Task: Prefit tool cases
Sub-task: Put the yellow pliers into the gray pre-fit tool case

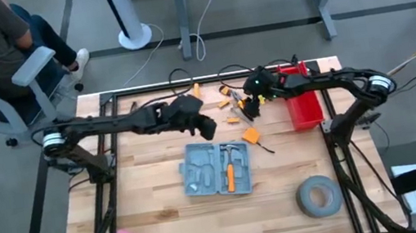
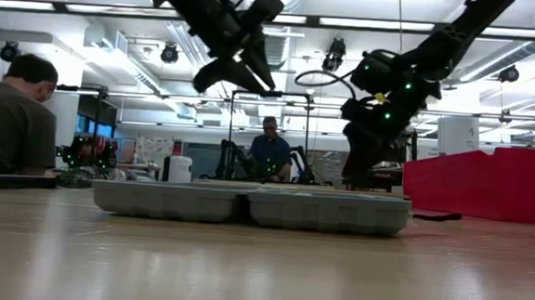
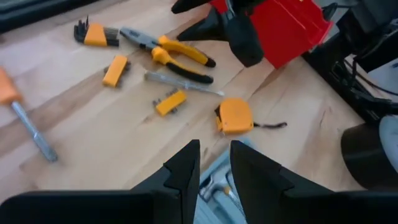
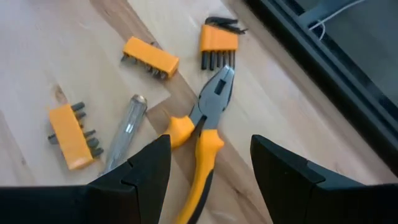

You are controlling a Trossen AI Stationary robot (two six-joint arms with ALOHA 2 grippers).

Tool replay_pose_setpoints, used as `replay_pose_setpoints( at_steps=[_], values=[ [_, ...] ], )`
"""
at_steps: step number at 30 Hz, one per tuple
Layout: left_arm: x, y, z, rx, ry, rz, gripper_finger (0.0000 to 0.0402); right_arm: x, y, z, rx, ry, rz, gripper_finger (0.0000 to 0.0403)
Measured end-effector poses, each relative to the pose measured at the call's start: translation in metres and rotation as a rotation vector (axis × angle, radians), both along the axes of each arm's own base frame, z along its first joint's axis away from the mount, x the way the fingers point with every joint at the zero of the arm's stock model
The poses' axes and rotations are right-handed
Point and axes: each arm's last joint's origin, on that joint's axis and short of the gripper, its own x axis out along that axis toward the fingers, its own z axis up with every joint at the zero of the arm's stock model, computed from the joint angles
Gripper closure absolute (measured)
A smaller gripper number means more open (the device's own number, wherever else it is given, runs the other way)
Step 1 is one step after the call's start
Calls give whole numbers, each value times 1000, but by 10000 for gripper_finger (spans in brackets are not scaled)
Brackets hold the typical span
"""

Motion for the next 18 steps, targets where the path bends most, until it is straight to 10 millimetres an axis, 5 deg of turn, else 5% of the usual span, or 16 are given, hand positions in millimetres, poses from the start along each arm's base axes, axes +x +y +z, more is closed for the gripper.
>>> replay_pose_setpoints(
  at_steps=[10, 18],
  values=[
    [-9, -8, -9, -27, 15, 2, 308, 14, -15, -26, 82, 178, -13, 204],
    [-10, -9, -10, -26, 25, -6, 308, 13, -17, -28, 50, 227, -38, 204]
  ],
)
